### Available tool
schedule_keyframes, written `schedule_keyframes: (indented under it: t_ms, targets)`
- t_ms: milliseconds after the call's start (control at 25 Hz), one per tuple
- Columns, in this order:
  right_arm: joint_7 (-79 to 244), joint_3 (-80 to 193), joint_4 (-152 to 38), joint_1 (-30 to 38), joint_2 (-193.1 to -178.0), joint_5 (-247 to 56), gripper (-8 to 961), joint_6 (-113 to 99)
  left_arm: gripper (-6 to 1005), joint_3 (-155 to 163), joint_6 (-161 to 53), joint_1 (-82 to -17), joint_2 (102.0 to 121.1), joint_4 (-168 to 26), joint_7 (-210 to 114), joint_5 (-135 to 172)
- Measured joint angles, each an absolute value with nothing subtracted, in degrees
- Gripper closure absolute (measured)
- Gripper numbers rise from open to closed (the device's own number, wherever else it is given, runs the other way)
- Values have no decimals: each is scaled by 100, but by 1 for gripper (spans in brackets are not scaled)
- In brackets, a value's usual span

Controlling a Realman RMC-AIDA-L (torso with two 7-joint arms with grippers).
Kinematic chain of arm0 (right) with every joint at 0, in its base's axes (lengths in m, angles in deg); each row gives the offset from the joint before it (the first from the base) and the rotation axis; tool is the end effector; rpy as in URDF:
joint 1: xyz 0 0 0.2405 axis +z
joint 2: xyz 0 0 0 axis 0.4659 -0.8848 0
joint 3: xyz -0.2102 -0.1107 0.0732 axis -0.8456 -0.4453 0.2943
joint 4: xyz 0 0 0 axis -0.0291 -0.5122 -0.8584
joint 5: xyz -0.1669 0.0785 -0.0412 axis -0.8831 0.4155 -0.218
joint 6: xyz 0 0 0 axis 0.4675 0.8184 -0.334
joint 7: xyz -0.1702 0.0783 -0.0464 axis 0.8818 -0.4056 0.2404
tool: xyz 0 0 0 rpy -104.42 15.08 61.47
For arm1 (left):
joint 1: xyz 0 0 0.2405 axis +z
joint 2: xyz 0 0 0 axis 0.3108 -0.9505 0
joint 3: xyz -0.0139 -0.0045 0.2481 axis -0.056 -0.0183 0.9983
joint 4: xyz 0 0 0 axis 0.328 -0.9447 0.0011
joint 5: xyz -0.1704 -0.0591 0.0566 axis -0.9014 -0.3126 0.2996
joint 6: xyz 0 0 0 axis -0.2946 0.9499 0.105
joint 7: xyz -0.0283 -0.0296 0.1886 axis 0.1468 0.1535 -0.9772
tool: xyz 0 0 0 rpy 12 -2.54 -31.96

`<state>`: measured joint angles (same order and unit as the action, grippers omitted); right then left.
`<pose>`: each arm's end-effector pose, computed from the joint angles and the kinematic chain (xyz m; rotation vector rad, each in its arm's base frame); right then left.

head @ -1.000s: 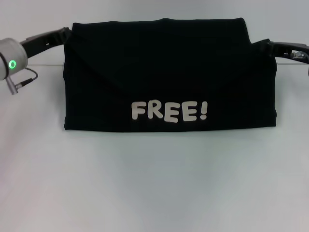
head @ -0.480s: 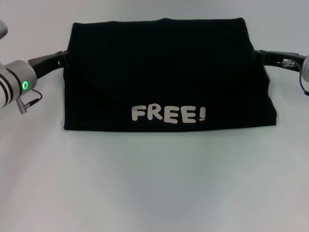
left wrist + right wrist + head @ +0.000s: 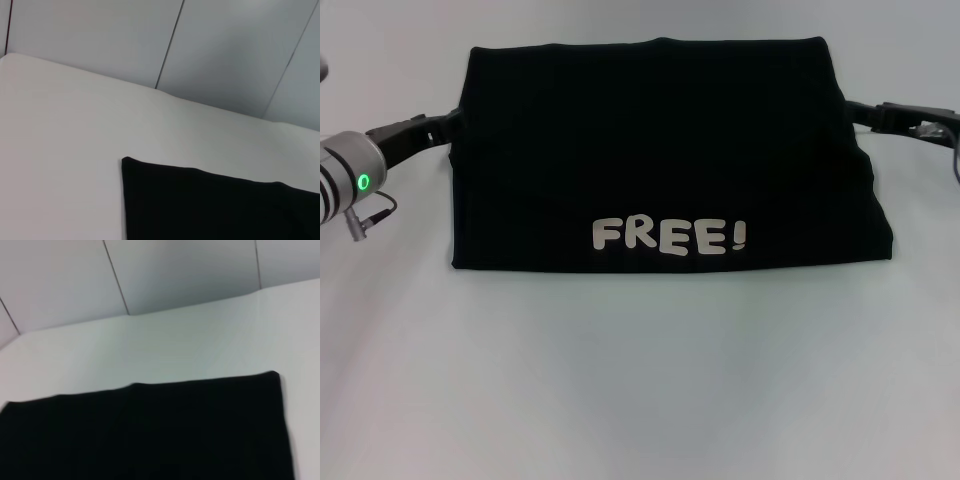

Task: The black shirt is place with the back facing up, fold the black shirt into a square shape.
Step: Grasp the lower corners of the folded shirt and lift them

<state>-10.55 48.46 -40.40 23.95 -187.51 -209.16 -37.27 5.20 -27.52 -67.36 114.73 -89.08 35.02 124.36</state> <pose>0.2569 0.4939 0.0101 -1.9198 1.0956 0.4867 -0.2821 0.4853 0.0136 -1.7222 -1.1300 -0.5703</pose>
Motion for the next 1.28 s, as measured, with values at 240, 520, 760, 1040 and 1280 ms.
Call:
schedule_keyframes:
  t_ms: [240,520,760,1040,1280]
  targets:
    - [-1489,4833,-3725,2026,-18595,-20755,318,-4865,408,903,-1423,-6265,11417,-9288,4279,12484]
    - [-1832,4833,-3467,1394,-18414,-20753,264,-6348,159,1010,898,-5490,11463,-9999,4641,12503]
    - [-2012,4833,-3346,1088,-18399,-20762,267,-6820,159,1142,992,-5114,11587,-10199,4660,12703]
    - [-2043,4676,-3344,1057,-18451,-20807,270,-6801,159,1692,212,-5070,11721,-10163,4600,13084]
    - [-2046,4660,-3344,1037,-18475,-20808,270,-6798,158,2207,-453,-5115,11809,-10154,4555,13083]
